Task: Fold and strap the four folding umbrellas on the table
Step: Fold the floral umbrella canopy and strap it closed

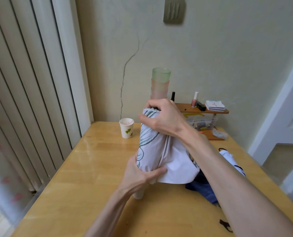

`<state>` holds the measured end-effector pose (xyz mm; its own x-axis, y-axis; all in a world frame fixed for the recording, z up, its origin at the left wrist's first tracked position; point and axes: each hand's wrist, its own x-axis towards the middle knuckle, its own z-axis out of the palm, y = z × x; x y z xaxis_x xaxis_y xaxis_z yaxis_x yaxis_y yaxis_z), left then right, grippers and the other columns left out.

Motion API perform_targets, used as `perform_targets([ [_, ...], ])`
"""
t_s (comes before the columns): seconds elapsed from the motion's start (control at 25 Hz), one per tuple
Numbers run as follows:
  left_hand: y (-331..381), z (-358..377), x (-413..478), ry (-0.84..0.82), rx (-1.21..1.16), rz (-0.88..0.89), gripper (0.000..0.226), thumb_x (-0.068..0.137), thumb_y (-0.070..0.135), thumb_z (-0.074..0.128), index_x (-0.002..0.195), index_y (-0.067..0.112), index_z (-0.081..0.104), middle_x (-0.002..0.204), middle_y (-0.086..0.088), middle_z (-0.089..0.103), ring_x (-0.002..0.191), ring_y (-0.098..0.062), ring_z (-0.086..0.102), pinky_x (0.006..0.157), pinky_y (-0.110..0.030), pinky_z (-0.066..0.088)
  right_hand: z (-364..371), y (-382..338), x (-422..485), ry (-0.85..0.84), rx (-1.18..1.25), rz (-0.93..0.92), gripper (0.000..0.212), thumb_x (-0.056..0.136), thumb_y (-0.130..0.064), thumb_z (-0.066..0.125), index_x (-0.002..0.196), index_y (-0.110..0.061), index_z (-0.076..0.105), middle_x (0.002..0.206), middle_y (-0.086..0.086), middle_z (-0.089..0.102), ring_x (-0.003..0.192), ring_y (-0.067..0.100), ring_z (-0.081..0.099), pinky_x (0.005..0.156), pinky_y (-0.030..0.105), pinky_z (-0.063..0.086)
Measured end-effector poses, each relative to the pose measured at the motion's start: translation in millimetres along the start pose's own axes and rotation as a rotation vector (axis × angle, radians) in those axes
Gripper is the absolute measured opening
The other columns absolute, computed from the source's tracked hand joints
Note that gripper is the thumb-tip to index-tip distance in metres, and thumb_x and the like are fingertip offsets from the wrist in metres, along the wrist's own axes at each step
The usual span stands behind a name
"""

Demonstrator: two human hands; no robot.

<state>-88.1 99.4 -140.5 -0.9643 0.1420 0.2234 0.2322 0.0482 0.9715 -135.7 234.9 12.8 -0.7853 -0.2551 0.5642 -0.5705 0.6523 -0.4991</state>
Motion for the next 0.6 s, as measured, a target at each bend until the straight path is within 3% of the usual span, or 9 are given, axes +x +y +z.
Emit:
perform_targets([
  [0.16,3.9,-5.6,-1.1,-0.102,-0.033,-0.056,0.051,0.067,0.007,0.097,0.111,0.013,0.072,0.1,0.003,0.081,0.095,-0.012,0.077,0.075,-0.022,0.057,0.4,-3.0,-2.1,-0.009,0.04,-0.057,0.036,0.08,-0.031,0.083,0.063,-0.012,0.058,0.059,0.006,0.059,0.056,0.009,0.043,0.056,0.026,0.037],
  [0.32,5.2,-10.8,-2.9,-0.115,-0.008,-0.119,0.036,0.072,0.003,0.094,0.098,0.01,0.072,0.082,0.003,0.079,0.075,-0.009,0.075,0.065,-0.02,0.055,10.0,-11.1,0.8,0.009,0.101,-0.083,0.025,0.08,-0.024,0.082,0.065,-0.02,0.063,0.063,-0.003,0.066,0.064,0.019,0.06,0.062,0.026,0.045],
  [0.4,4.6,-10.9,-2.7,-0.1,0.01,-0.122,0.03,0.075,0.005,0.094,0.093,0.008,0.071,0.074,0.003,0.075,0.068,-0.009,0.072,0.061,-0.021,0.055,9.5,-16.8,2.6,-0.01,0.14,-0.087,0.014,0.083,-0.019,0.081,0.073,-0.02,0.071,0.072,-0.007,0.072,0.071,0.014,0.067,0.069,0.029,0.054],
  [0.48,3.7,-11.7,-2.4,-0.062,-0.027,-0.124,0.034,0.073,0.012,0.097,0.098,0.01,0.073,0.081,0.002,0.079,0.076,-0.013,0.075,0.065,-0.024,0.057,3.2,-11.5,2.5,-0.07,0.226,-0.045,0.008,0.088,-0.02,0.081,0.095,-0.019,0.078,0.093,-0.009,0.078,0.09,0.008,0.072,0.085,0.031,0.058],
  [0.6,3.2,-19.9,0.7,-0.008,-0.127,-0.141,0.05,0.068,0.026,0.096,0.11,0.013,0.074,0.095,-0.004,0.081,0.088,-0.026,0.078,0.074,-0.038,0.062,-8.9,10.8,-11.4,-0.202,0.21,0.069,0.061,0.089,-0.05,0.082,0.143,-0.034,0.06,0.139,-0.016,0.064,0.127,-0.002,0.059,0.109,0.03,0.049],
])
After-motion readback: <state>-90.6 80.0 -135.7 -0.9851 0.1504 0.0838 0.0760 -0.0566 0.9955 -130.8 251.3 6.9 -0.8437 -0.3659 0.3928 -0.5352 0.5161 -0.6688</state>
